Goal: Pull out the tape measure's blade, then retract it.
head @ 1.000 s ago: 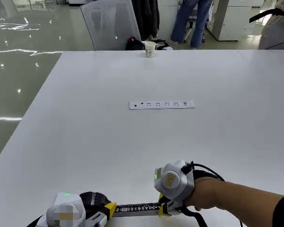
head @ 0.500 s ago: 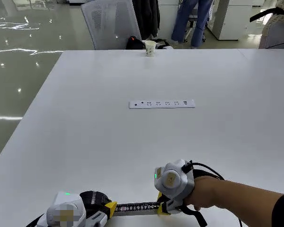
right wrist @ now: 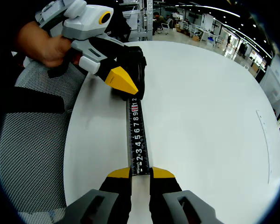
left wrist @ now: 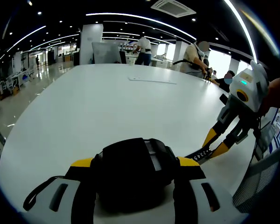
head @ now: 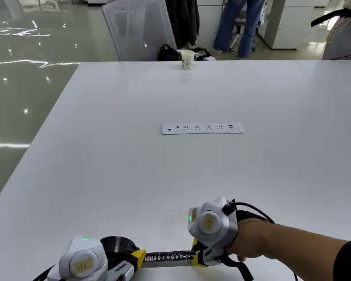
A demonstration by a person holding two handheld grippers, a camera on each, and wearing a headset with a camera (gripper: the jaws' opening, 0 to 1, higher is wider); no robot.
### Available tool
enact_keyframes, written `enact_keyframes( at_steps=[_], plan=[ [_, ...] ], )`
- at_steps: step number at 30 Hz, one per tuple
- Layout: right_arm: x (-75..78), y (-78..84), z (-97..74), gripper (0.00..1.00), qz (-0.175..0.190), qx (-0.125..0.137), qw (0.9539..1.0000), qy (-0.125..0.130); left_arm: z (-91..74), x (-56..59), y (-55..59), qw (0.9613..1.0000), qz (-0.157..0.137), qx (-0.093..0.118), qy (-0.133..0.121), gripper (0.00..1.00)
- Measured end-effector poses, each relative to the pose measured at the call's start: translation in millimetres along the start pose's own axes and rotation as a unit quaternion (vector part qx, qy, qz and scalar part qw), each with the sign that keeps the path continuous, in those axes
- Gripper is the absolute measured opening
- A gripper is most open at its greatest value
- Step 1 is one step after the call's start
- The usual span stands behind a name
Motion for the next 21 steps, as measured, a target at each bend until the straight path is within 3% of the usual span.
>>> enact_keyframes(
  at_steps=[21],
  plan=[
    [-0.4,-5.8,1.0,0.11,0.0,-0.001,1.0,-0.001,0.7,-1.4,-0.5,1.0,0.0,-0.001,0.001,0.62]
  ],
)
Point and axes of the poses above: the centre of the closed fingertips' face, and the gripper's own axes: z roughly forward along the fingers, x roughly to its right, y roughly out of its underside, the point moved 10 cm from there along -z, roughly backward along the fingers, and after that the axes turned 12 degrees about -x, right-handed, at the moved point
